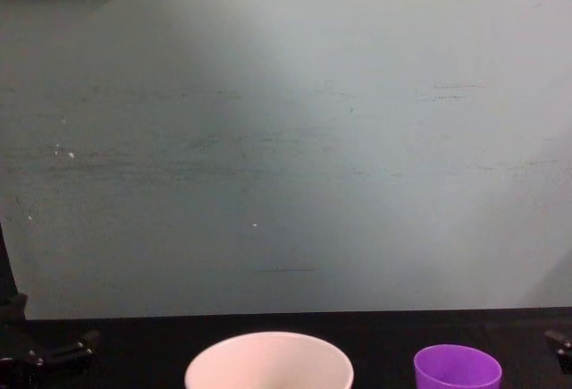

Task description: Pick up the cup and pour the mung beans from the cup into the bowl.

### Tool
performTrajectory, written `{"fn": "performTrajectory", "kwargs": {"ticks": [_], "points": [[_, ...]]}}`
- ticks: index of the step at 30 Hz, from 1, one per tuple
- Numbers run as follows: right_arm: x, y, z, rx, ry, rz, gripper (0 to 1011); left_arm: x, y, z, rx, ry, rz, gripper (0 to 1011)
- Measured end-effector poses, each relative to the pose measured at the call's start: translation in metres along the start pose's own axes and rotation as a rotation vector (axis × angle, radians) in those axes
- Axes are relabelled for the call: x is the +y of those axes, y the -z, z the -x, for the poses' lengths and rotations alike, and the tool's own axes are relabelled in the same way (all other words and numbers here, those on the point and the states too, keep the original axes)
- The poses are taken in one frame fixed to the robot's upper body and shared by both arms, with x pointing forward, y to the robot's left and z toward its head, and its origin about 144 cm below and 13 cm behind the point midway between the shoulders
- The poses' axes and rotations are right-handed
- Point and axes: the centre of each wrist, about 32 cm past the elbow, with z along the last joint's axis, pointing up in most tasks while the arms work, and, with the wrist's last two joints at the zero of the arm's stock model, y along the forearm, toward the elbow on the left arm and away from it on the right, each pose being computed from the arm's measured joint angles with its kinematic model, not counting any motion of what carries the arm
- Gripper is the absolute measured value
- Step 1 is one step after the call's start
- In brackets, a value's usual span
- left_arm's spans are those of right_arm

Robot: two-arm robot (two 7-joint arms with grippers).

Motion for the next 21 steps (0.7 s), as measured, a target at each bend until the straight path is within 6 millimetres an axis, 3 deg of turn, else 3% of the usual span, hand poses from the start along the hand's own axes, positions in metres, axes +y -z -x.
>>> {"fn": "performTrajectory", "kwargs": {"ticks": [21], "points": [[0.0,0.0,0.0,0.0,0.0,0.0,1000,0.0,0.0,0.0,0.0,0.0,0.0,1000]]}}
